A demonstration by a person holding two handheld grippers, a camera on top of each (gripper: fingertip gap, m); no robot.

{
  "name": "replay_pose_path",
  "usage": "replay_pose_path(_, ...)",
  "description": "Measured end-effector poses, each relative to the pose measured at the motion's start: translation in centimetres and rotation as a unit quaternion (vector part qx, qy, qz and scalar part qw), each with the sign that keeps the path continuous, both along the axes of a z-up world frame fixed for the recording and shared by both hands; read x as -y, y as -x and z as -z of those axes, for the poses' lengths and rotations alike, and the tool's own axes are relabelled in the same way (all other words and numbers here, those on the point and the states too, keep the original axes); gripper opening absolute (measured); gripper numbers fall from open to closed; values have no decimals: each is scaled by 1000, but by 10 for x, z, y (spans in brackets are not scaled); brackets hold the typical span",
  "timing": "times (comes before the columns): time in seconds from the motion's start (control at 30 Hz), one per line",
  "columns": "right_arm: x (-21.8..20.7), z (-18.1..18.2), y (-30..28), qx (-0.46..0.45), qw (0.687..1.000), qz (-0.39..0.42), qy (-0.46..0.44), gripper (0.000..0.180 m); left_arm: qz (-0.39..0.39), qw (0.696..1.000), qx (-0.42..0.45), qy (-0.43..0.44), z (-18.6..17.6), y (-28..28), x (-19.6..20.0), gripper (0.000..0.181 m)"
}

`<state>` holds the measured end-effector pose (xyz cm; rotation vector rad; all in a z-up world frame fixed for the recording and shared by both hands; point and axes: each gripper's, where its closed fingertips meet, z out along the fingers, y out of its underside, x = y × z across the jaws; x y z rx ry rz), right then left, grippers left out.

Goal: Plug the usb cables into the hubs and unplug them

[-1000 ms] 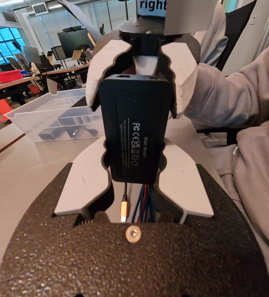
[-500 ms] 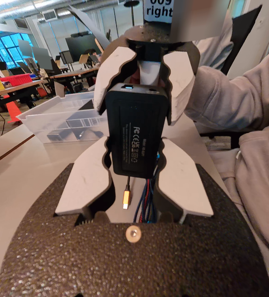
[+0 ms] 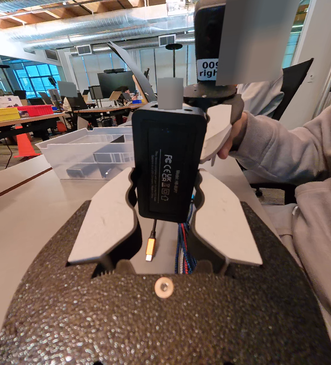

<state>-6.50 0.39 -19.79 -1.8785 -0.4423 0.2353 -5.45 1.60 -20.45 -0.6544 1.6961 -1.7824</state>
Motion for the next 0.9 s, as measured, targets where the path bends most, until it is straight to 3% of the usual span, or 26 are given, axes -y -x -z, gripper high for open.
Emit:
replay_pose_path(0.03, -1, 1, 0, -3, 1000, 2, -3, 17, 0, 1000, 0, 1, 0, 0, 0, 57)
replay_pose_path(0.3, 4, 1, 3, 3, 1000, -11, 9, 14, 16, 1000, 1, 5, 1, 3, 3, 57)
replay_pose_path(0.37, 8, -5, -22, 29, 999, 44, 5, 8, 10, 1000, 0, -12, 4, 3, 1, 57)
replay_pose_path(0.4, 20, -4, -40, 43, 997, 64, 17, 5, -6, 1000, 3, 3, 1, 4, -10, 57)
replay_pose_path(0.47, 38, -18, -42, -27, 999, 26, 3, 0, -48, 998, 11, 42, -9, 8, -43, 57)
replay_pose_path(0.53, 43, -19, -42, -33, 999, 18, 11, 0, -58, 997, 26, 33, -18, 13, -51, 57)
replay_pose_path(0.63, 29, -26, -26, -4, 999, 19, -34, 30, -57, 998, 22, -2, -17, 11, -42, 57)
replay_pose_path(0.8, -1, -14, 7, 15, 998, 0, -53, 34, -13, 999, 26, 26, -19, 10, -19, 57)
replay_pose_path(0.9, -12, -8, 12, 12, 998, 4, -55, 21, 7, 999, 32, 39, -21, 12, -11, 57)
